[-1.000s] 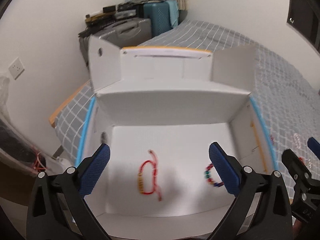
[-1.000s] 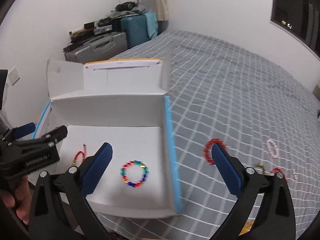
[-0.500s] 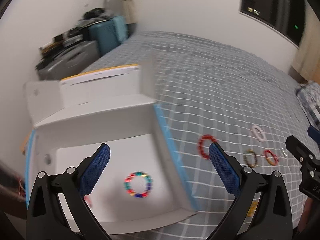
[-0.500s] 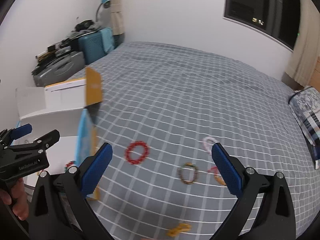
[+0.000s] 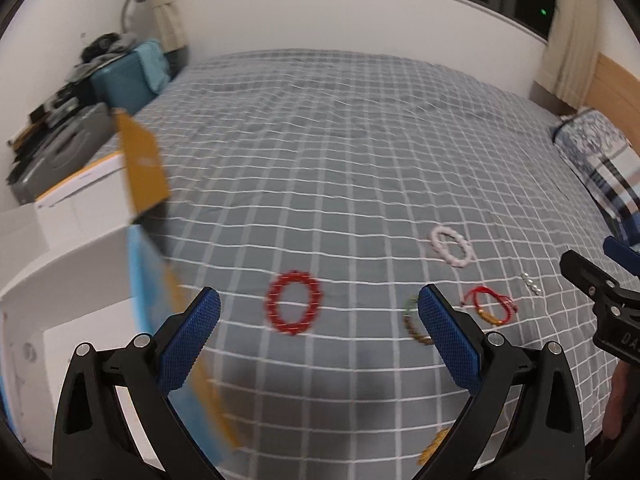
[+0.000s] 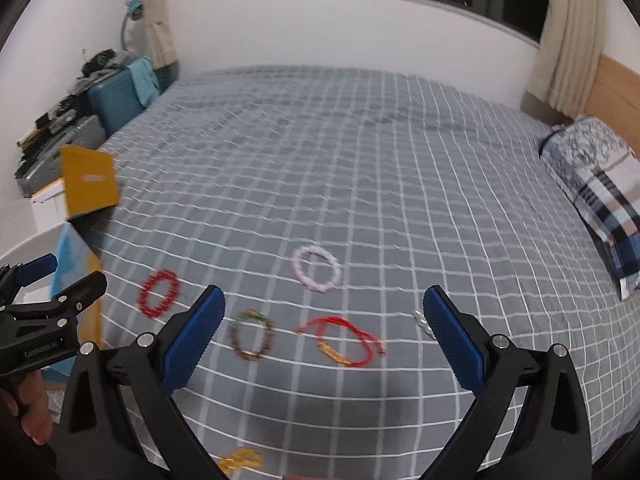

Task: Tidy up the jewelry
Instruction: 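Move both tools back over the remaining bracelets on the bed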

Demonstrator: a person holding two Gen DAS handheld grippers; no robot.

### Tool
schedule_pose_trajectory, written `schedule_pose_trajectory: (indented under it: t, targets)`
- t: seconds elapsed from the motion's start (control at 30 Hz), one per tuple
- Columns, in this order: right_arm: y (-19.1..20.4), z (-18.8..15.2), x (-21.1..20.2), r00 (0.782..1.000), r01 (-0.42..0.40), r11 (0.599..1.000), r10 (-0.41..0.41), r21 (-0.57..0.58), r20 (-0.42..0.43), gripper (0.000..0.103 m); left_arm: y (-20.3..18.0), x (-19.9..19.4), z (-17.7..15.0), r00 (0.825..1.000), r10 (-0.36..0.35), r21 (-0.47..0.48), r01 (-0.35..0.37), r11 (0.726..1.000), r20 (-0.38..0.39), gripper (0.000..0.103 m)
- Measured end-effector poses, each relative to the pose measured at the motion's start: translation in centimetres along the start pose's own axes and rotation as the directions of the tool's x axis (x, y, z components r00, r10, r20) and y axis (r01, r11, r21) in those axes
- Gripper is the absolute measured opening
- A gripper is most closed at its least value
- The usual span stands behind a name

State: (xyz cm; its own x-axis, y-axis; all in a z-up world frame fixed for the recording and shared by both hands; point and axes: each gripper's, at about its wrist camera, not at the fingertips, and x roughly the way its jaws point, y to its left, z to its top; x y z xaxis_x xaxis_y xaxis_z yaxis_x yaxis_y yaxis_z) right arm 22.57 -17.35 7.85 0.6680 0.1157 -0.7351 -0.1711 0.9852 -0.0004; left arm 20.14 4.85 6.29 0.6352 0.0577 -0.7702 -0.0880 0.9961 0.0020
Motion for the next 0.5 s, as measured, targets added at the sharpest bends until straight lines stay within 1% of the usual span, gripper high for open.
schedule_pose_trajectory:
  t: [0.07,0.17,0.23,0.3,0.37,0.43,0.5]
  targets:
    - [-1.6,-0.4,0.8,1.0,0.009,1.0,-0.009,0.02,-0.008,0.095,-1.8,1.6,-0.1,1.0,-0.018,0.011,0.018,1.0,-0.014,0.097]
    - [-4.1,-1.2,2.9,0.999,0.014,0.998,-0.012,0.054,-0.041,0.095,-3.9,3.8,-0.4,0.998,-0.045,0.027,0.046,0.999,-0.043,0.097]
    - [-5.8,-1.8,4.4,0.997,0.034,0.996,-0.029,0.078,-0.069,0.095,-5.4,5.6,-0.9,0.997,-0.053,0.045,0.056,0.997,-0.061,0.097]
    - [-7.1,-2.5,5.6,0.995,0.035,0.994,-0.025,0.102,-0.094,0.095,-6.5,7.5,-1.6,0.995,-0.055,0.054,0.06,0.997,-0.081,0.097]
    - [-8.5,-3.3,6.8,0.995,0.033,0.99,-0.019,0.138,-0.102,0.095,-7.4,9.7,-2.4,0.991,-0.072,0.059,0.079,0.995,-0.117,0.097]
    - [-9.3,-4.0,8.2,0.994,0.044,0.987,-0.027,0.155,-0.11,0.095,-7.9,10.9,-2.8,0.988,-0.078,0.059,0.087,0.994,-0.132,0.097]
    - [-9.8,-4.4,9.9,0.99,0.053,0.986,-0.031,0.16,-0.138,0.095,-8.2,12.1,-3.2,0.986,-0.087,0.059,0.096,0.994,-0.14,0.097]
